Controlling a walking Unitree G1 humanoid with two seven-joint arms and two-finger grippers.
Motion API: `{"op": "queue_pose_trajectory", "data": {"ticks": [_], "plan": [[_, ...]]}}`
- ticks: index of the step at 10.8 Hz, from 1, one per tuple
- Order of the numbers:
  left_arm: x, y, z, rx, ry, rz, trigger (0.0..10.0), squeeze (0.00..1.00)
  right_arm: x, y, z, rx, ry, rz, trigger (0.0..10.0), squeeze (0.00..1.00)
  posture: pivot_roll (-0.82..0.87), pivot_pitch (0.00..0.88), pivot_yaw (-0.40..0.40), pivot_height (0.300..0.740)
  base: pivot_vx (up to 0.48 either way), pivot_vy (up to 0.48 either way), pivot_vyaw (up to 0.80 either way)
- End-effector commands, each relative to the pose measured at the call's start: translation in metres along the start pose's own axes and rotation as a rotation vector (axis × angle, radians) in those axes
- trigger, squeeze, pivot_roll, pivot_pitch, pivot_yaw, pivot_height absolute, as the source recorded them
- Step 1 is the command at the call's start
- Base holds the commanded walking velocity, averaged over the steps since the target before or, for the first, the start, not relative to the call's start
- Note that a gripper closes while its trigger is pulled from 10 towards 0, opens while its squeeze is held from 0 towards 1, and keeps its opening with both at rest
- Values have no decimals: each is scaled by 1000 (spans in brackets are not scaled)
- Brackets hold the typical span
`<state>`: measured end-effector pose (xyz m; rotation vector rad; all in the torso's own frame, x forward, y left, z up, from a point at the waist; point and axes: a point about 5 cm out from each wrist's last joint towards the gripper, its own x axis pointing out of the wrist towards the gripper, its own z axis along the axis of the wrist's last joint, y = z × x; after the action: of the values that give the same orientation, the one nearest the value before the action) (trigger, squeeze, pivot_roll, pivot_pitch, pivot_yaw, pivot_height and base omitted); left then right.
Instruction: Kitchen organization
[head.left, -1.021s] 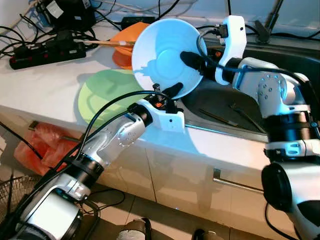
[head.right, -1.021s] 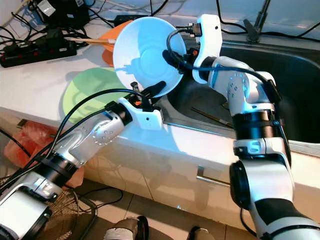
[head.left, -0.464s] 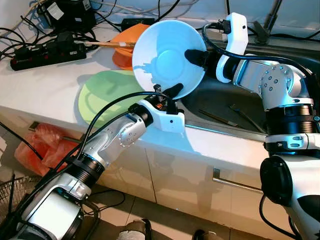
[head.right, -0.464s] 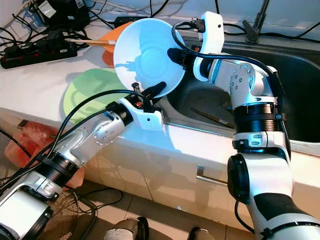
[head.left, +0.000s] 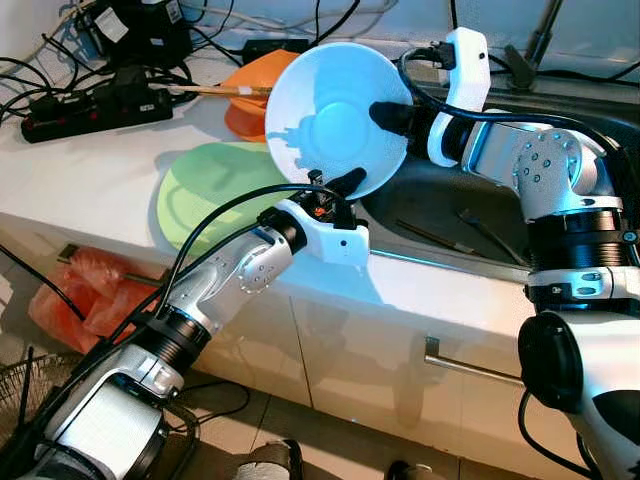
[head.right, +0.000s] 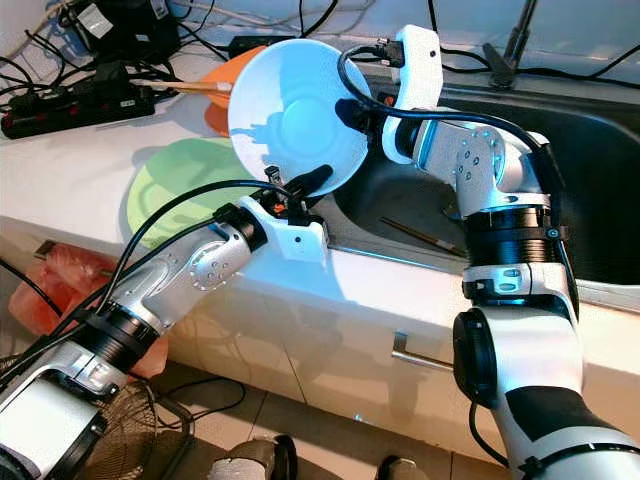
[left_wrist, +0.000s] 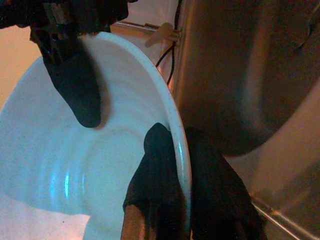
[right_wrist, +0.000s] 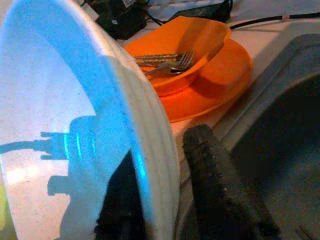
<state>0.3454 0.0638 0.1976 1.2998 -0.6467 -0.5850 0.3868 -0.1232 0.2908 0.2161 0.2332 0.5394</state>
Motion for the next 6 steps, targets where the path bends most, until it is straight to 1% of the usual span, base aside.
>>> {"op": "queue_pose_trajectory", "data": {"ticks": [1,2,3,4,6], "plan": [[0,-3,4,-8,-37,11,10000,0,-5,-17,-3,15,9,-99,0,0,105,129,74,740,0,0,0],[1,2,7,-41,-53,49,10000,0,-5,-18,-3,19,4,-97,0,0,105,130,75,740,0,0,0],[2,5,10,-60,-66,71,10000,733,-5,-18,-3,20,3,-98,0,0,105,132,74,740,0,0,0],[2,9,13,-82,-90,94,10000,1000,-5,-18,-3,22,-1,-98,0,0,105,132,74,740,0,0,0],[1,10,18,-90,-124,109,10000,1000,-4,-19,-1,27,-11,-101,0,0,107,134,71,740,0,0,0]]}}
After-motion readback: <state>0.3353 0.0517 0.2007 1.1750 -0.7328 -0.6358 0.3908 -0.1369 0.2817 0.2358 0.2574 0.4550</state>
